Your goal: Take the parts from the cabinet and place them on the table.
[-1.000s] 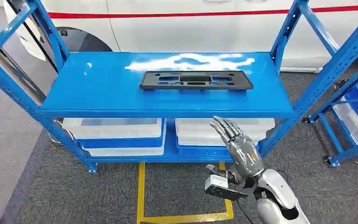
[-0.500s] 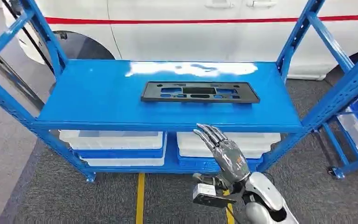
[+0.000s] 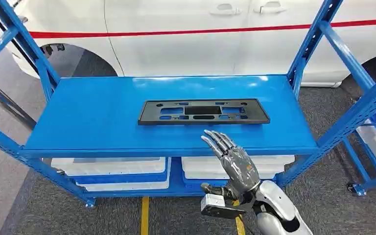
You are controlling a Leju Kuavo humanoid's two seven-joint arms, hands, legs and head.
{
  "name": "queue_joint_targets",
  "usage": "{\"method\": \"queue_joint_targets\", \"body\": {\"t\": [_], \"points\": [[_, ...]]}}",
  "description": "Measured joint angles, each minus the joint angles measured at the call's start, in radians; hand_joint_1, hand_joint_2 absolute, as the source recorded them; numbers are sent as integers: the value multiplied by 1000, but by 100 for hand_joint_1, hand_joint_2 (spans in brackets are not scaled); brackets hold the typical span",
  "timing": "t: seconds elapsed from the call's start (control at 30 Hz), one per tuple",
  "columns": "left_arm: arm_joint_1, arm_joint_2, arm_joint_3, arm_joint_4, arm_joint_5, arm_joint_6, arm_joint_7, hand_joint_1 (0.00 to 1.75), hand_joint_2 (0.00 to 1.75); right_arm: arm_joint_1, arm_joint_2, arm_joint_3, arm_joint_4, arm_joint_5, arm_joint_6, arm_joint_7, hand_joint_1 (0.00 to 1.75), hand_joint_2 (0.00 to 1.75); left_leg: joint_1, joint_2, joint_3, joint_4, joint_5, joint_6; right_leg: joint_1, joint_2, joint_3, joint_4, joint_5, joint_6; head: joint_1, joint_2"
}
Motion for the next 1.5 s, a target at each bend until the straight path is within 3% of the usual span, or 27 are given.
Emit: {"method": "queue_joint_targets", "body": {"t": [0.07,0.1,0.17,0.23,0.27,0.33,0.4,0.43,0.47,0.57,0.63,0.67,0.73,0.77,0.8,0.83,0.87,0.9,0.93,1.07,1.13,1.17,1.27,1.3,1.33,1.43,1.5], "points": [[1,-1,-7,0,5,-1,0,0,0,-9,1,2,0,-2,0,2,0,0,4,-3,29,-12,7,23,2,0,9,21,12,11,-1,0],[0,-1,-12,0,13,-2,0,0,0,-15,1,2,0,-2,0,4,0,0,7,0,42,-21,8,26,-2,-4,-1,51,8,15,0,0],[-2,-1,-19,0,23,-2,-1,0,0,-35,1,2,3,-5,0,9,0,0,8,0,53,-22,3,34,-3,-6,-69,160,-19,22,4,0],[-1,-1,-29,0,36,-2,-1,0,0,-47,1,1,10,-9,0,13,0,0,8,-1,60,-22,-11,34,-5,-6,-168,279,-91,26,3,0],[1,-1,-36,0,43,-2,-1,0,0,-50,1,-2,13,-10,2,14,0,0,8,-2,67,-22,-17,34,-5,-6,-198,296,-109,30,3,0],[2,-1,-48,0,56,-2,-1,0,0,-65,1,-14,25,-11,2,20,0,0,9,-5,87,-22,-33,30,-6,-7,-204,226,-64,30,4,0],[3,-1,-60,0,68,-2,-1,0,0,-81,-2,-29,36,-11,5,23,0,0,9,-5,109,-23,-53,23,-4,-9,-167,66,72,22,4,0],[4,-1,-63,1,70,-2,-1,0,0,-84,-3,-34,41,-11,5,23,0,0,6,-4,120,-19,-63,18,-1,-12,-165,26,129,13,5,0],[3,-1,-66,1,73,-2,-1,0,0,-90,-3,-38,49,-11,7,24,0,0,4,-8,122,-21,-70,11,5,-13,-164,28,87,7,7,0],[4,-2,-77,1,94,2,-2,0,0,-93,-4,-53,54,-12,5,24,0,0,2,-5,145,-14,-66,-9,0,-6,-137,13,99,-13,5,0],[2,-3,-86,1,106,8,-2,0,0,-96,-5,-64,57,-12,4,24,0,0,6,-3,119,54,-67,-16,-4,-6,-106,4,92,-27,3,0],[1,-3,-90,1,113,9,-3,0,0,-96,-5,-67,57,-12,3,24,0,0,7,-3,76,123,-77,-20,-4,-6,-101,3,86,-31,3,0],[2,-3,-98,1,126,11,-2,0,0,-91,-5,-71,58,-12,3,23,0,0,9,-3,-20,247,-152,-31,-4,-6,-89,3,71,-31,3,0],[3,-3,-102,1,127,11,-2,0,0,-89,-5,-72,61,-11,2,23,0,0,10,-3,-55,274,-187,-33,-4,-5,-79,3,62,-31,3,0],[4,-4,-108,1,137,12,0,0,0,-88,-5,-73,65,-8,2,23,0,175,11,-3,-72,261,-192,-34,-4,-2,-66,4,52,-31,3,0],[5,-4,-113,1,142,14,3,0,0,-86,-5,-73,67,-3,2,23,0,175,11,-3,-71,220,-173,-31,-4,-1,-53,4,44,-29,3,0],[5,-5,-116,1,146,16,4,0,0,-85,-5,-73,69,1,2,24,0,175,11,-2,-60,157,-131,-26,-4,-1,-38,4,34,-28,3,0],[6,-6,-120,1,152,23,11,0,0,-84,-4,-73,74,10,2,31,0,175,11,-2,-45,75,-58,-19,-3,-1,-23,4,22,-25,3,0],[8,-8,-122,2,160,29,16,0,0,-81,-4,-73,80,18,4,40,0,175,10,-2,-42,10,40,-15,-3,-1,-24,3,11,-22,3,0],[4,-18,-132,5,177,39,21,0,0,-68,3,-73,100,32,5,57,0,175,-3,-4,-42,9,54,8,-4,4,-9,-6,-9,5,3,0],[2,-22,-138,5,192,42,28,0,0,-68,5,-73,104,40,9,66,0,175,6,-3,-24,-15,56,17,-4,0,0,4,-23,16,4,0],[2,-24,-142,5,202,44,34,0,0,-68,5,-73,108,43,11,66,0,175,7,-2,-16,-20,52,24,-3,-2,-23,50,-46,20,4,0],[0,-26,-154,5,229,49,54,0,0,-55,5,-67,133,57,17,66,0,175,6,-2,-2,-20,36,33,-6,-6,-164,273,-120,28,4,0],[0,-26,-161,5,240,53,65,0,0,-49,5,-62,150,64,17,66,0,175,6,-3,5,-20,30,33,-6,-6,-198,305,-113,29,4,0],[0,-27,-164,5,249,56,74,0,0,-46,5,-55,161,66,18,66,0,175,6,-5,12,-20,25,32,-6,-6,-204,287,-79,28,4,0],[-1,-30,-175,5,272,65,96,0,0,-45,5,-34,197,70,15,64,0,175,4,-6,43,-20,4,26,-3,-6,-123,42,95,14,5,0],[-5,-31,-184,5,285,76,114,0,0,-44,5,-16,222,72,12,63,0,175,-1,-7,42,-15,-3,17,6,-7,-112,6,85,4,4,0]]}}
